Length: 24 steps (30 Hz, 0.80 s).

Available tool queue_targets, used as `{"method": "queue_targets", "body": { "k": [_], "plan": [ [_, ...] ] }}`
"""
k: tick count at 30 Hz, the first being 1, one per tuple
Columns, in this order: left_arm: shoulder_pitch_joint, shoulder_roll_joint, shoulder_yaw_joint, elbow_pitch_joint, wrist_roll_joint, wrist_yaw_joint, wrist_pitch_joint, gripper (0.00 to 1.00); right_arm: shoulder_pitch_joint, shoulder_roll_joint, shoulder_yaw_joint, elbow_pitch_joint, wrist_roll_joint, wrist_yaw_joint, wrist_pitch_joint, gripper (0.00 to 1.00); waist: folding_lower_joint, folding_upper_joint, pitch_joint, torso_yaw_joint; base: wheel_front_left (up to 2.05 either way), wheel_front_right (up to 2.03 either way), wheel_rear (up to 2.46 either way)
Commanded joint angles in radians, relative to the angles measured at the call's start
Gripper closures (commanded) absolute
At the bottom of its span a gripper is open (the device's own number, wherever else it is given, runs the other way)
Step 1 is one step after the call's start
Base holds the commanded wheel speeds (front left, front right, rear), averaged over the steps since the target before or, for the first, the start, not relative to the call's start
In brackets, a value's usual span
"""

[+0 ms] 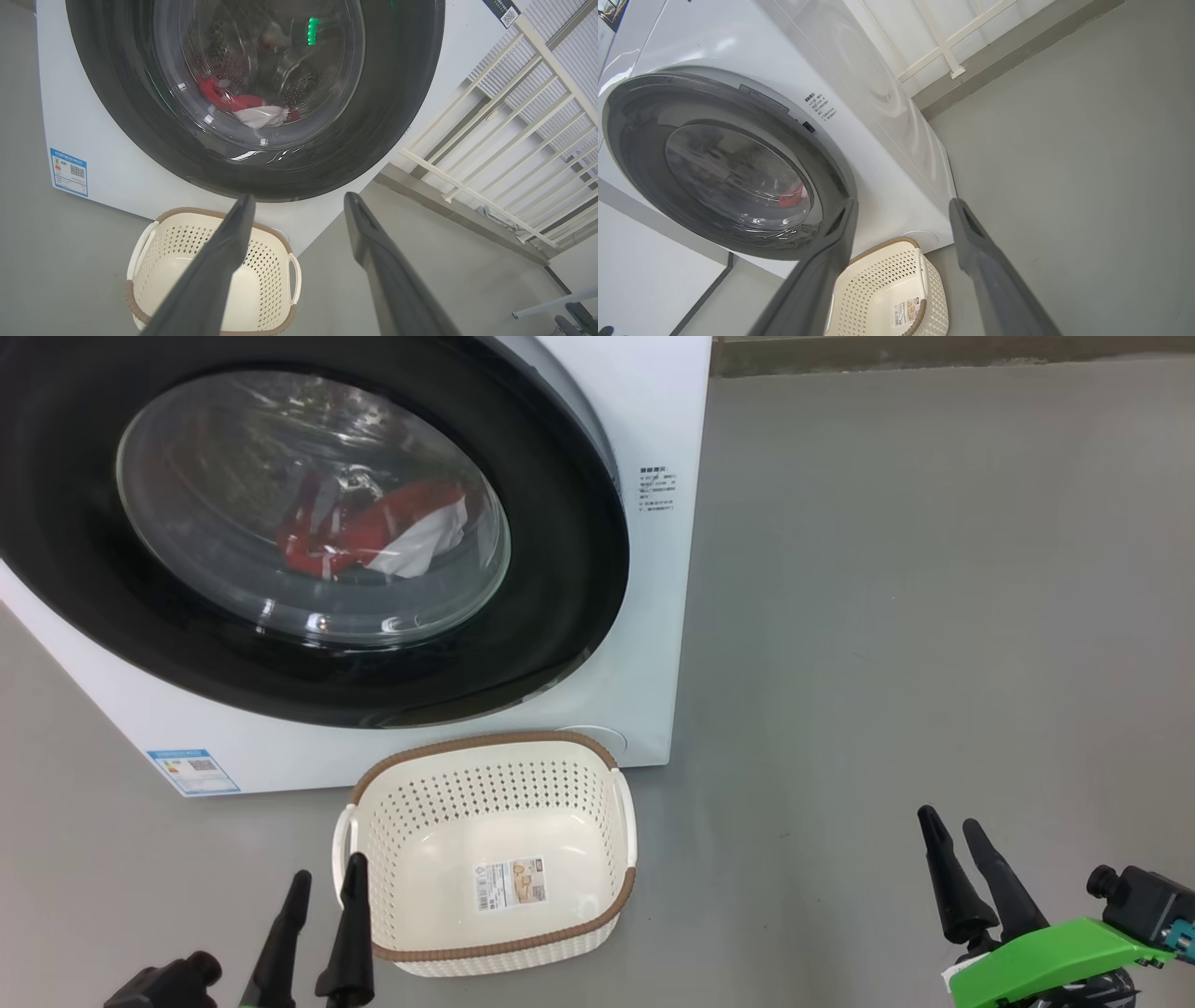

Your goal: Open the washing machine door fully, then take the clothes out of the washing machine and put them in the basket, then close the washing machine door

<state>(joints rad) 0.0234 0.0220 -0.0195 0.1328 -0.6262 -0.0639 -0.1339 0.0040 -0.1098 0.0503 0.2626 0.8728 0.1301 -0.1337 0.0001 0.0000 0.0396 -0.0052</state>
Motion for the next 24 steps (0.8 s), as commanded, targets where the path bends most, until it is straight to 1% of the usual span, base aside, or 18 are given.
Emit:
{"method": "queue_targets", "body": {
  "k": [1,12,24],
  "plan": [
    [-0.01,0.017,0.019,-0.035,0.03,0.005,-0.014,0.0,-0.004,-0.02,0.023,-0.03,-0.025,0.0,-0.015,0.0,-0.0001,0.0,0.0,0.0,0.0,0.0,0.0],
    [0.0,0.021,0.012,-0.056,0.146,0.012,-0.047,0.0,0.003,-0.036,0.041,-0.038,-0.113,0.0,-0.048,0.0,-0.0001,0.0,0.003,0.0,0.0,0.0,0.0],
    [0.009,0.024,0.007,-0.034,0.246,0.007,-0.082,0.0,0.012,-0.046,0.034,-0.046,-0.209,0.001,-0.083,0.0,-0.0001,0.0,0.008,-0.002,0.0,0.0,0.0]
  ]
}}
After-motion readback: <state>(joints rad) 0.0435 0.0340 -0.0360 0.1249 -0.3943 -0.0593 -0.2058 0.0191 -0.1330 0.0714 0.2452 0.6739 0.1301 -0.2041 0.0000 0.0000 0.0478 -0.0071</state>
